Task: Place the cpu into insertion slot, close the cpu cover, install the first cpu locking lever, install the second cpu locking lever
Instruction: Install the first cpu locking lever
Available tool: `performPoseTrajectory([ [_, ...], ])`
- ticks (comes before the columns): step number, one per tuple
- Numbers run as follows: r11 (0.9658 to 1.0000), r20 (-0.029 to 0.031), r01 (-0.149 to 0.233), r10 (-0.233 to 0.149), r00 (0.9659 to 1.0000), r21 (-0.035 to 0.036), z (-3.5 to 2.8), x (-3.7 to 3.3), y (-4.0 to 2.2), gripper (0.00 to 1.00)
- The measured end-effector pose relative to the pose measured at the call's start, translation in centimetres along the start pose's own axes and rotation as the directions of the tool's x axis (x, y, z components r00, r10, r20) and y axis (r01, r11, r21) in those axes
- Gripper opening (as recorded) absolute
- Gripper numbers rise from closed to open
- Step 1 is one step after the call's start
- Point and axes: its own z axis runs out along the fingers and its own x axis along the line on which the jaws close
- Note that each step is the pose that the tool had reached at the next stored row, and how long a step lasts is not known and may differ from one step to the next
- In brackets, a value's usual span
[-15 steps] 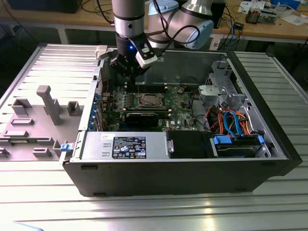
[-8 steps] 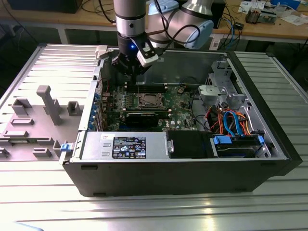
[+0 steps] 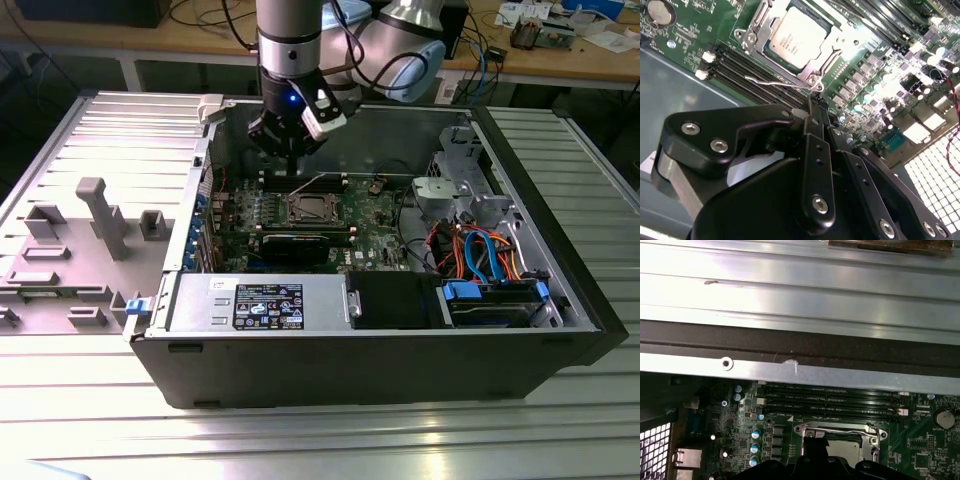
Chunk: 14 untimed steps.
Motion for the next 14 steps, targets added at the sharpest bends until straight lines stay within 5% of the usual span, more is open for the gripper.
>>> performPoseTrajectory([
  [9,0.9998,0.0012,-0.019,0.019,0.9998,-0.0074,1.39,-0.67,-0.26,0.11],
  [14,0.9998,0.0012,-0.019,0.019,0.9998,-0.0074,1.49,-0.80,-0.21,0.11],
])
